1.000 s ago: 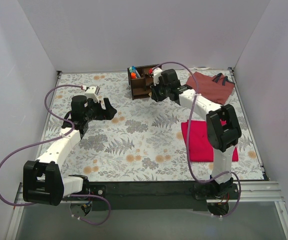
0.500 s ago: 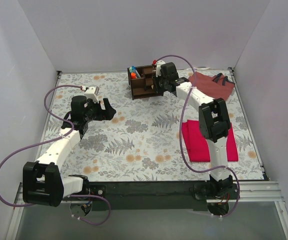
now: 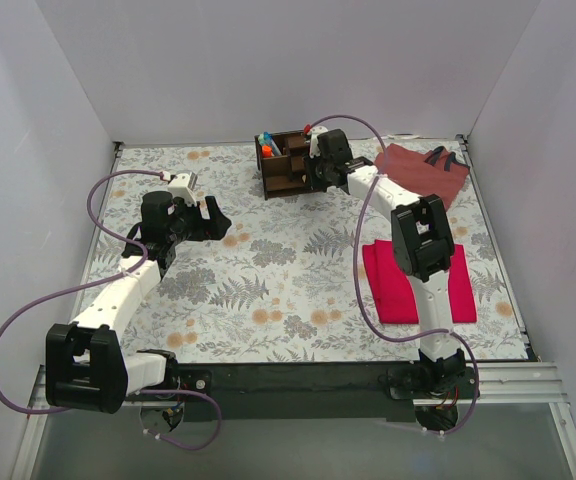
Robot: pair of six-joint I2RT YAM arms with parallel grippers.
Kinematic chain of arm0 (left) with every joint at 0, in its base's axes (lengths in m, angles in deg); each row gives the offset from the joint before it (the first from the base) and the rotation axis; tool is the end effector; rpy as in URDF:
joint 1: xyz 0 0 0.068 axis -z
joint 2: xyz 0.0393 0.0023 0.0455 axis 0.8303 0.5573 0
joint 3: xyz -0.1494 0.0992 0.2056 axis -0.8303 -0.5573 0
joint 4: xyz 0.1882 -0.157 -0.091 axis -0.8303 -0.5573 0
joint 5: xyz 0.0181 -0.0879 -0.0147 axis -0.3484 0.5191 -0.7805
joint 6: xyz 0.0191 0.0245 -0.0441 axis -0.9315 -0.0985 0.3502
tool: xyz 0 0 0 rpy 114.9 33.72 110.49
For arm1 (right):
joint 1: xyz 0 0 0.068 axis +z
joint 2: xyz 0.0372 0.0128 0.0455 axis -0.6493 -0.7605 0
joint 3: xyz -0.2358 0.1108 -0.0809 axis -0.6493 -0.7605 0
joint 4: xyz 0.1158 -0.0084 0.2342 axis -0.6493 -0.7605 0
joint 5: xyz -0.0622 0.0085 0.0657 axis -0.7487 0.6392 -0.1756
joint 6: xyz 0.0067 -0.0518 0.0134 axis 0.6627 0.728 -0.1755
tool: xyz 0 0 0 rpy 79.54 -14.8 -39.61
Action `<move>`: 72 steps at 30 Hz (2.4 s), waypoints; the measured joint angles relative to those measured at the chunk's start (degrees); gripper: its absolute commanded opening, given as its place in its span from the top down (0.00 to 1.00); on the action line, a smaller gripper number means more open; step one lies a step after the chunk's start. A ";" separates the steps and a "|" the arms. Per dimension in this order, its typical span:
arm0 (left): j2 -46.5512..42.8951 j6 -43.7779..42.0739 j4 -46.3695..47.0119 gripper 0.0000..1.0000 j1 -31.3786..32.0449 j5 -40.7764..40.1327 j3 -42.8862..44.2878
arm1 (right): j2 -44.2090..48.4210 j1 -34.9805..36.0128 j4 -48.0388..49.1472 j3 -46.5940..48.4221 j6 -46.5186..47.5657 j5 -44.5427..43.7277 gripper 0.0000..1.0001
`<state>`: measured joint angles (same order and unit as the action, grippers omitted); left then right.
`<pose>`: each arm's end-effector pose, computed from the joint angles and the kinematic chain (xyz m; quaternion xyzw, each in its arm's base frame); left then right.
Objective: Sort the stationery into containers
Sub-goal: Place the stationery in the storage box, then move the storage box to the center of the board.
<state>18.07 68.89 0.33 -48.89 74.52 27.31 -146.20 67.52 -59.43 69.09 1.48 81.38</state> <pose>0.2637 -0.0450 0.2558 -0.2253 0.8245 -0.3578 0.3759 0.4637 0.2377 0.2165 -0.1900 0.8722 0.1302 0.4316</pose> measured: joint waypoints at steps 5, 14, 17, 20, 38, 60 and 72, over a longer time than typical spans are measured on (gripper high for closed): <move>0.02 -0.09 -0.02 0.21 0.00 -0.04 0.00 | -2.01 0.00 0.22 2.54 -1.03 -1.55 0.99; 0.13 -0.15 -0.76 0.21 0.00 -0.04 0.00 | -2.86 0.13 0.48 3.37 -2.43 -3.48 0.99; 0.37 -0.15 -0.83 0.21 -0.02 -0.04 0.00 | -2.89 0.37 0.63 3.37 -2.93 -4.13 0.99; 0.68 -0.13 -0.85 0.21 0.00 -0.02 0.00 | -3.17 0.85 0.68 3.78 -3.30 -4.76 0.99; 0.79 -0.11 -0.85 0.21 0.00 0.04 0.00 | -5.57 3.48 1.95 5.97 -4.07 -10.84 0.63; 9.57 0.07 5.44 0.30 0.00 1.97 3.41 | 12.17 1.97 -1.40 -8.48 -5.03 -0.59 0.34; 36.94 3.30 11.80 1.00 -0.02 5.46 24.76 | 8.92 -14.25 1.27 -5.88 0.66 6.23 0.96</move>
<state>55.00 72.19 12.13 -48.91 79.98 52.07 -137.28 53.27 -58.16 63.21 2.13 87.61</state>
